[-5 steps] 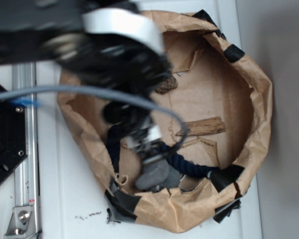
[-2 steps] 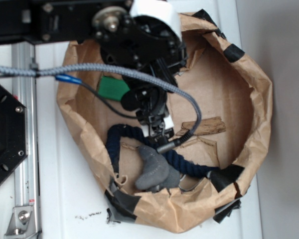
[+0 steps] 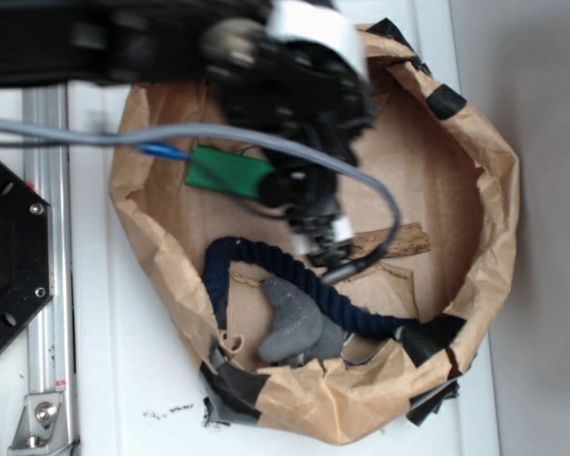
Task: Grab the rock.
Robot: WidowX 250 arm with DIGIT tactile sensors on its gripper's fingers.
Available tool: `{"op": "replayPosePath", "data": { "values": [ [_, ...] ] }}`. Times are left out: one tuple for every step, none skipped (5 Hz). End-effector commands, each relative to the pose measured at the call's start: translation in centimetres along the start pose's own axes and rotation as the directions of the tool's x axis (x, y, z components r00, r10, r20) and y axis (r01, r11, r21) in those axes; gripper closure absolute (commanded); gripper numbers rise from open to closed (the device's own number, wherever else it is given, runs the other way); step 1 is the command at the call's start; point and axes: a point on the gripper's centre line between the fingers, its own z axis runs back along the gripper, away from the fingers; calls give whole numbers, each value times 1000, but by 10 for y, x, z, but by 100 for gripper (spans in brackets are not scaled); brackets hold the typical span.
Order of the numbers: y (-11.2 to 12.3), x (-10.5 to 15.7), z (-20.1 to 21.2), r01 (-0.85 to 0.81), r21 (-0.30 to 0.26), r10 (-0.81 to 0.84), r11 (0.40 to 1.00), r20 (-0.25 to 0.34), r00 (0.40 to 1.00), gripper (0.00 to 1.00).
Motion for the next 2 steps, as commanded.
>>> {"op": "replayPosePath", "data": {
  "values": [
    [29,11,-30,36,70,-36,997,-8,999,0],
    [32,10,-30,34,79,-34,996,-10,999,0]
  ]
}}
